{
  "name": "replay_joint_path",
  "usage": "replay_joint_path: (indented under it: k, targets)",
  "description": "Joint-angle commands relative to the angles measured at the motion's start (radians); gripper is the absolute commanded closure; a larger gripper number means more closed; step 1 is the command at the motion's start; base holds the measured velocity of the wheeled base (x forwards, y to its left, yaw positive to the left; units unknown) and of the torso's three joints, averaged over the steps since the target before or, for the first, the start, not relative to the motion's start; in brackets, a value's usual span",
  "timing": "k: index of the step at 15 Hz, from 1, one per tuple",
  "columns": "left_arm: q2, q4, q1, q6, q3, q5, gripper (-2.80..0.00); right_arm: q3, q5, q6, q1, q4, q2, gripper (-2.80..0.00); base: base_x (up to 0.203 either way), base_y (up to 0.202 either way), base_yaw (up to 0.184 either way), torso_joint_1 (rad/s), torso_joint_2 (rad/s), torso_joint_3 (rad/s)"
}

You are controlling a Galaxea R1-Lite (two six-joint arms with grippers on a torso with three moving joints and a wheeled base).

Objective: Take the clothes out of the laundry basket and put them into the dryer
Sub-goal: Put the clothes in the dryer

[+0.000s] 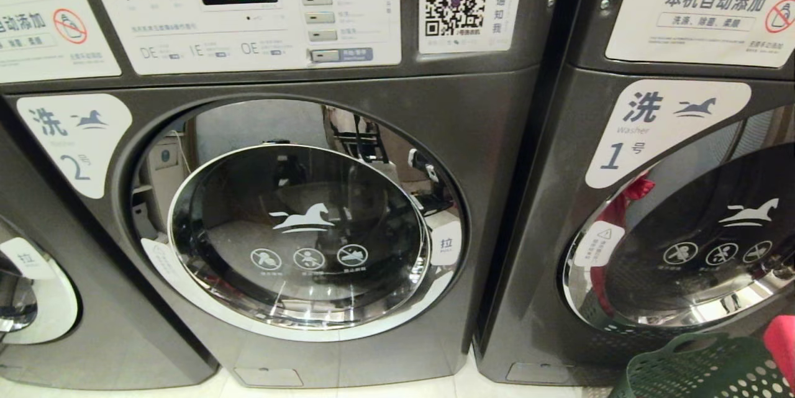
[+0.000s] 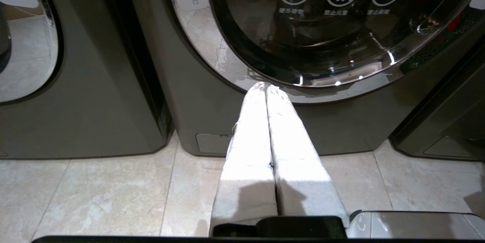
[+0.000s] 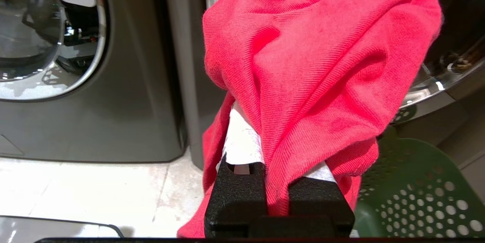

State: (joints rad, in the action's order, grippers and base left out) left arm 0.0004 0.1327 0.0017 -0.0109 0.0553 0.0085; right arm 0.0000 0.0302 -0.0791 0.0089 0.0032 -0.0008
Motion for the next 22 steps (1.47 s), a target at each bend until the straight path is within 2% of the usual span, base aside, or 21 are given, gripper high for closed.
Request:
replay_joint_path:
  k: [1,22]
  targets:
    - [0.000,0.001,0.000,0.000,0.000,-0.001,0.00,0.000,0.000,-0.001,0.000,0.000,0.001,0.00,0.000,0.191,-0.003,-0.001,0.00,0.002]
    - [0.000,0.001,0.000,-0.001,0.000,0.001,0.00,0.000,-0.010,0.007,0.000,0.000,0.002,0.00,0.000,0.195,-0.002,0.003,0.00,0.002]
